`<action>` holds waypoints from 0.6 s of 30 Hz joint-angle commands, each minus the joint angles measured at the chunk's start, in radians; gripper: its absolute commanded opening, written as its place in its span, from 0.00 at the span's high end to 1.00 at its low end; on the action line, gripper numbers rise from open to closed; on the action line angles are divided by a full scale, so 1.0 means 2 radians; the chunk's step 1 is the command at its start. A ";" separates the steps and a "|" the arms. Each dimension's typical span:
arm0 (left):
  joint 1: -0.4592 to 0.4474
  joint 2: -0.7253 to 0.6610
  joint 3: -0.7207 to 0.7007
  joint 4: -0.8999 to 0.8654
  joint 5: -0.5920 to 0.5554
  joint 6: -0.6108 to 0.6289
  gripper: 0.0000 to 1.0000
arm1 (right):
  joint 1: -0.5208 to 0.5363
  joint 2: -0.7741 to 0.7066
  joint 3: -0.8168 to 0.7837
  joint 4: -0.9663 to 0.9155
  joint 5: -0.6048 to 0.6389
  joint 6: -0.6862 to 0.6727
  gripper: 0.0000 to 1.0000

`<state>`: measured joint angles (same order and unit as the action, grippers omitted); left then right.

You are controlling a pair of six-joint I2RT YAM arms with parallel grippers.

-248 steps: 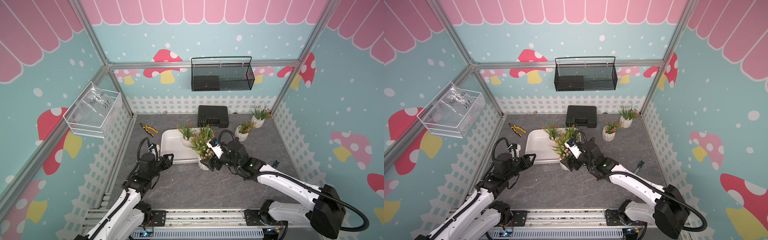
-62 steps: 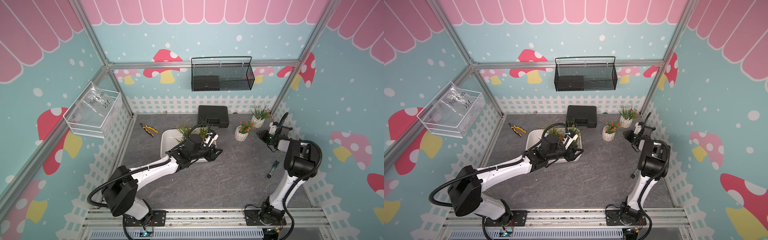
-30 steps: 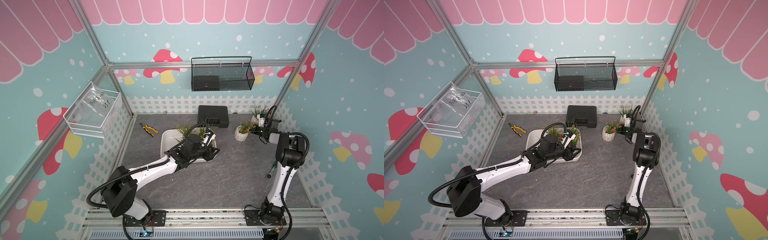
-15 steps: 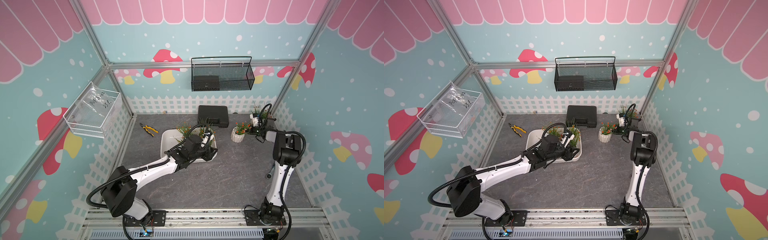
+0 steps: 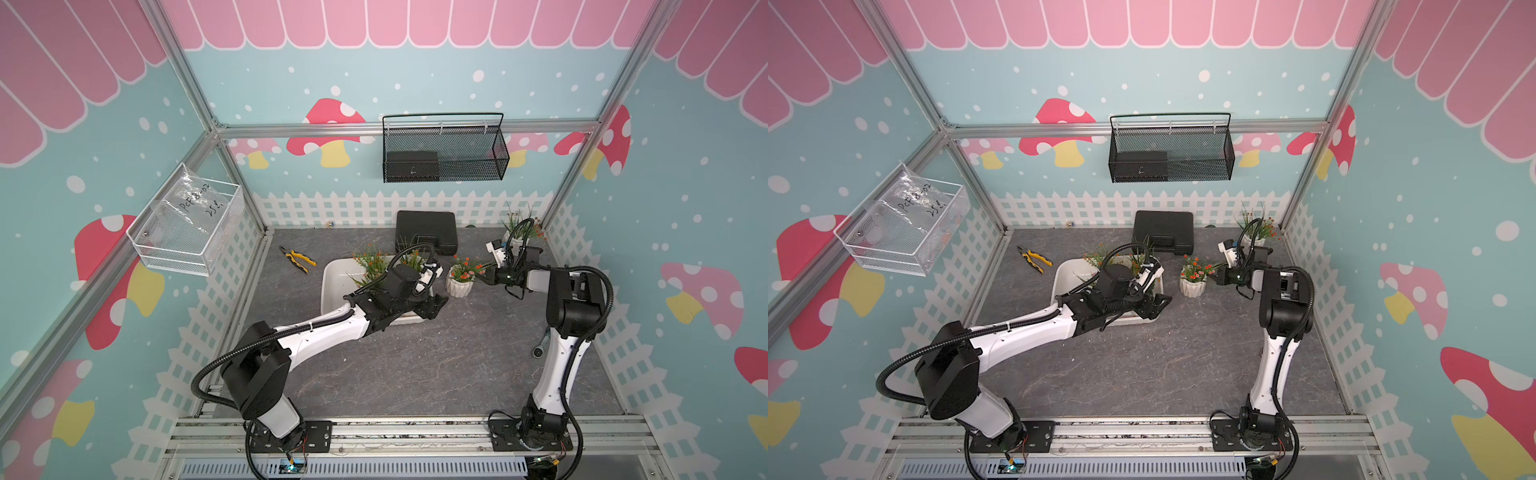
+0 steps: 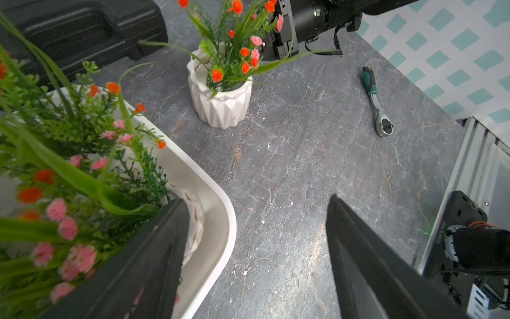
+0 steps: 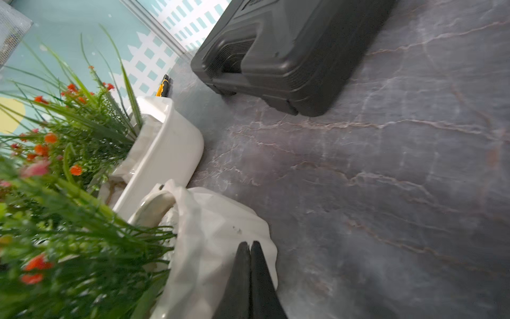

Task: Put the potted gypsophila into the storage box
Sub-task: Move the baby's breath potted plant to the center of the board.

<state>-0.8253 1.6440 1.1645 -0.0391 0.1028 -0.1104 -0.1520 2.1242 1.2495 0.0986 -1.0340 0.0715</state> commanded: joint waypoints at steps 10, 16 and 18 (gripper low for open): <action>0.006 0.115 0.160 -0.142 0.036 0.163 0.08 | -0.044 -0.174 -0.145 0.056 0.114 0.092 0.82; 0.014 0.161 0.220 -0.187 0.061 0.214 0.05 | -0.047 -0.203 -0.187 0.078 0.121 0.102 0.82; 0.018 0.181 0.245 -0.208 0.060 0.230 0.02 | -0.048 -0.215 -0.200 0.083 0.121 0.102 0.82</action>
<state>-0.8070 1.9610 1.5883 -0.3592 0.1886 0.2443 -0.2470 1.7348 0.8810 0.2321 -0.8032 0.2653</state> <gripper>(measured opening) 0.968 0.185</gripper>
